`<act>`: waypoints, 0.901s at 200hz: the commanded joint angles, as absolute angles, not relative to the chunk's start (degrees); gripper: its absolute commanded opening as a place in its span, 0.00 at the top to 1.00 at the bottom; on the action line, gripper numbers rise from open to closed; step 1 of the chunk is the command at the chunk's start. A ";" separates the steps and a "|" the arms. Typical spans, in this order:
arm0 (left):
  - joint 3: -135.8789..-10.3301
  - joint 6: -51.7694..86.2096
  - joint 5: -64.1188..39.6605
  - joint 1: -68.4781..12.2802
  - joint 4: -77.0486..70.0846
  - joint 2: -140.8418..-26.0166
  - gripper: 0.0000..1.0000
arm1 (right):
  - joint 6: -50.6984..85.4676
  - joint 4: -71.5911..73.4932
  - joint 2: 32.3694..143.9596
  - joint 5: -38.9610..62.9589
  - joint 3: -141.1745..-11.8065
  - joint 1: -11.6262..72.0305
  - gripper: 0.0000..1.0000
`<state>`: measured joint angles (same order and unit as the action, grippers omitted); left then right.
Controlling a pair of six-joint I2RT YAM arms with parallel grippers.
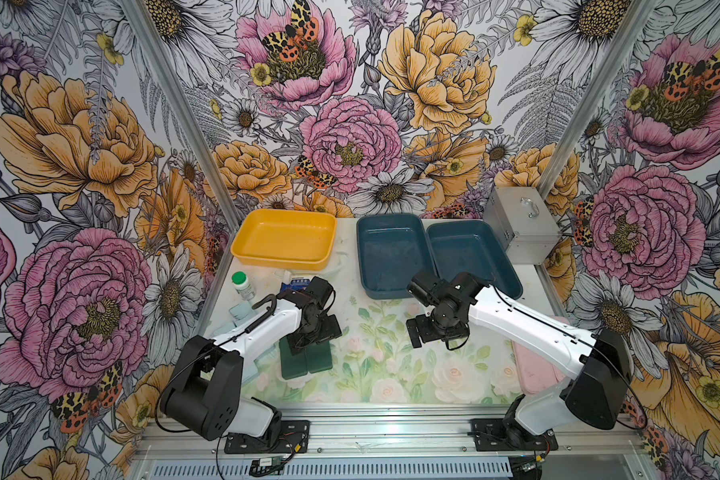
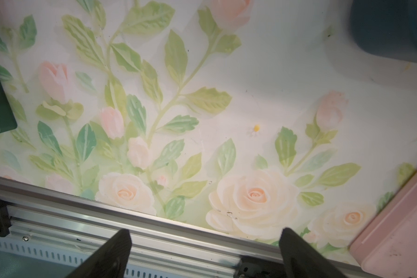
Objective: Place the pencil cases by color into the storage box
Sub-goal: Pick up the pencil case from the center of the board.
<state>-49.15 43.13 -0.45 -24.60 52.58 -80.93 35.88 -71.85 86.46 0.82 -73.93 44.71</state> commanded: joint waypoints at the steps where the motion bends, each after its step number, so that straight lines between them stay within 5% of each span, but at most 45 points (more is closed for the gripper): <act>1: -47.50 41.43 -0.69 -23.64 49.62 -80.06 0.01 | 34.98 -70.40 87.32 1.18 -75.75 45.01 0.01; 180: -49.76 41.87 1.20 -29.52 48.01 -87.59 0.01 | 36.58 -69.66 85.41 0.54 -72.92 44.99 0.01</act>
<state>-50.09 40.58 0.86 -29.06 49.93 -87.48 36.16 -70.81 87.13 0.93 -73.36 44.71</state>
